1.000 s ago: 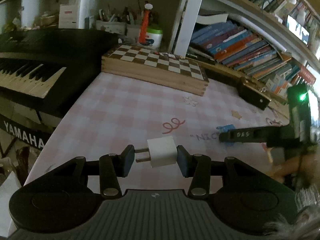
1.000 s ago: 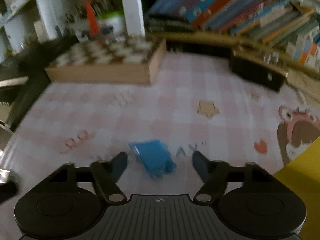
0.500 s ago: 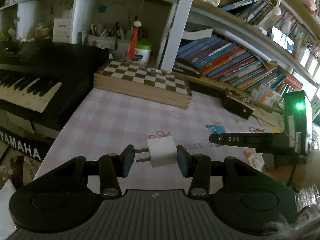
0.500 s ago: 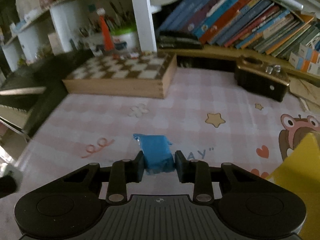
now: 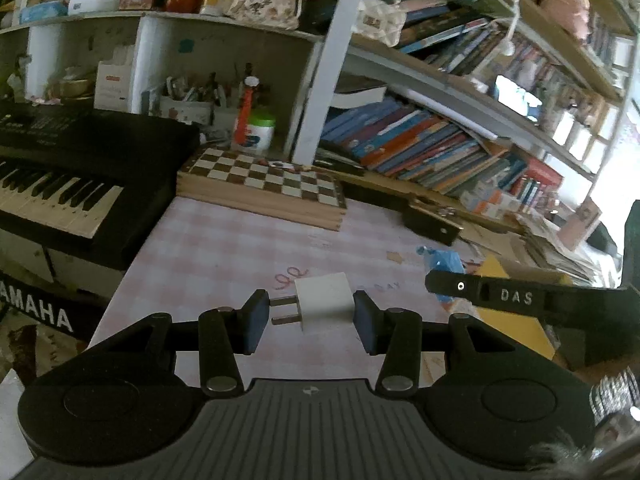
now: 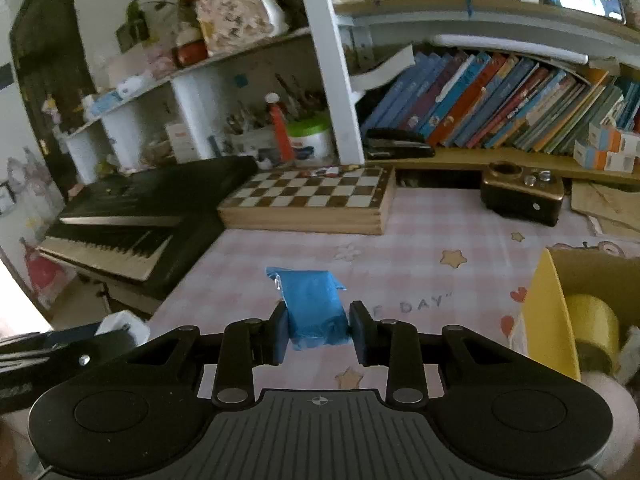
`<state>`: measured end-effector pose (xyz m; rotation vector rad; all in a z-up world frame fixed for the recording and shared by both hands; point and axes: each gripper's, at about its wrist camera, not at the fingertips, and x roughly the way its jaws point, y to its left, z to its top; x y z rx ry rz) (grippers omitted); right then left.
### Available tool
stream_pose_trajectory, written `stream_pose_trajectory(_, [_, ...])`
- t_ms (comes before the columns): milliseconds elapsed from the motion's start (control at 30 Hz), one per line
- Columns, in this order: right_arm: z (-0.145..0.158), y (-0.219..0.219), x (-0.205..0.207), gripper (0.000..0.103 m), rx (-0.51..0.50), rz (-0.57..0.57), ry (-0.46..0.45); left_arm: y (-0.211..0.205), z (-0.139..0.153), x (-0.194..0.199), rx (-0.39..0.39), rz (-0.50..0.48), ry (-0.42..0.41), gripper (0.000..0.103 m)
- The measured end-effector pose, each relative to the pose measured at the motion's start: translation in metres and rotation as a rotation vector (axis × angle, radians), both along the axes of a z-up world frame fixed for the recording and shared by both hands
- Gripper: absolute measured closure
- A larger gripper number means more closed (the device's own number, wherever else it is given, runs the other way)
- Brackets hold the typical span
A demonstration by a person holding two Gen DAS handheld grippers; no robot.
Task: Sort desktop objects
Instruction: 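Lift and carry the white plug and blue object toward the yellow box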
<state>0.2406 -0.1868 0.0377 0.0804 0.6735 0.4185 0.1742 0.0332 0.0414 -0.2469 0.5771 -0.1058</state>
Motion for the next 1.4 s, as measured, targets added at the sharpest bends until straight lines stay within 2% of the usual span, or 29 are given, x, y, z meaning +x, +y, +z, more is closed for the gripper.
stream_pose_trajectory(200, [0.000,-0.004,-0.046,0.072,-0.007,-0.027,0.020,0.000,0.003,-0.027,-0.001,-0.055,-0.012,0.060])
stream_pose_trajectory(767, [-0.012,0.019,-0.147,0.072,-0.035,-0.055,0.079,0.015,-0.013,-0.113,-0.028,-0.162,0.042,0.060])
stream_pose_trajectory(1167, [-0.020,0.020,-0.205,0.072,-0.028,-0.114,0.115,0.012,-0.018,-0.159,-0.021,-0.251,0.057,0.060])
stream_pose_trajectory(1400, [-0.026,0.016,-0.228,0.072,-0.029,-0.147,0.139,0.006,-0.021,-0.169,-0.020,-0.300,0.067,0.060])
